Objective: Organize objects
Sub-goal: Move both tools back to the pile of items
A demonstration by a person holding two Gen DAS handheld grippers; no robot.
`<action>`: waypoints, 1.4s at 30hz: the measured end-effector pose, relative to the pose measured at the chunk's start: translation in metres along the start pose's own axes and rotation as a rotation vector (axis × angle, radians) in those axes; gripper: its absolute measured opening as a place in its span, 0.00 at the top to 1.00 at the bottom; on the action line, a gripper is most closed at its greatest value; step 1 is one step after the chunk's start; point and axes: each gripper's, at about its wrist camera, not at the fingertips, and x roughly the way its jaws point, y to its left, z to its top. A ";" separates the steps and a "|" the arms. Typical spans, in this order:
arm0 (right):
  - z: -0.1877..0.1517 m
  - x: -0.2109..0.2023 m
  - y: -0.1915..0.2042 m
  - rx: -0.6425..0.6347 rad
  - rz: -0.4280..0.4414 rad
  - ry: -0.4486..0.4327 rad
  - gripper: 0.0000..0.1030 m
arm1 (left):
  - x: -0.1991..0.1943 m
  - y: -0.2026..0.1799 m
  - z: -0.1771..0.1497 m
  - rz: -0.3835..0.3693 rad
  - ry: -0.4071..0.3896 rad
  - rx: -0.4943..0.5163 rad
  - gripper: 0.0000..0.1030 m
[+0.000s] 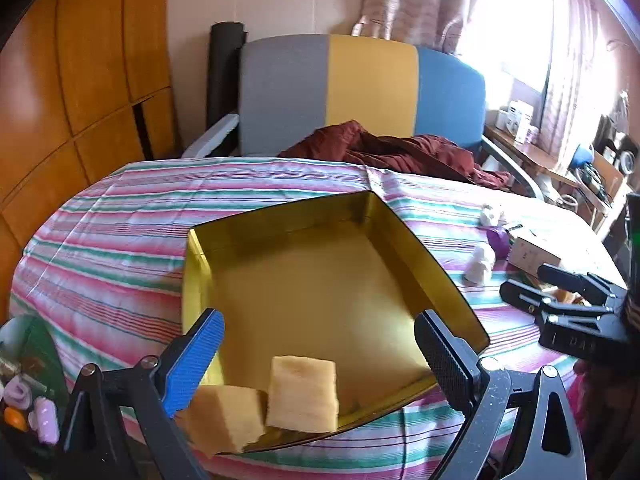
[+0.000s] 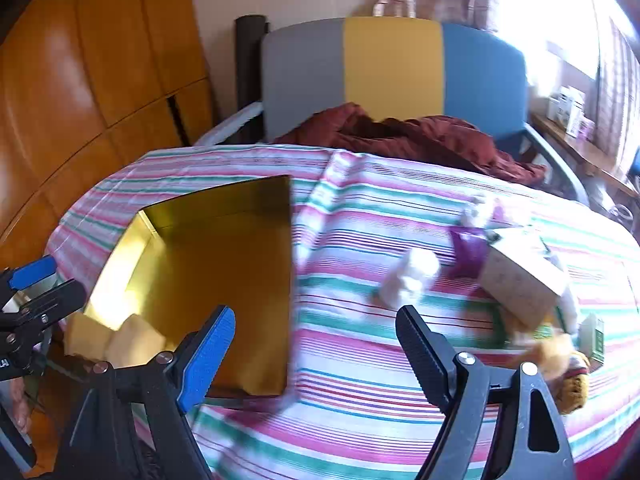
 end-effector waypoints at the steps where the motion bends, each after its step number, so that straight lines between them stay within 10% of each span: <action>1: 0.000 -0.002 -0.008 0.011 -0.016 -0.001 0.18 | 0.001 -0.002 0.001 -0.008 0.001 0.006 0.06; 21: -0.036 -0.069 -0.240 0.493 -0.379 -0.017 0.18 | 0.033 -0.075 0.015 -0.192 0.067 0.140 0.08; 31: -0.067 -0.068 -0.289 0.772 -0.179 -0.019 0.18 | 0.060 -0.156 0.025 -0.346 0.112 0.279 0.18; 42: -0.068 -0.066 -0.291 0.797 -0.109 -0.046 0.18 | 0.099 -0.247 0.009 -0.500 0.199 0.435 0.32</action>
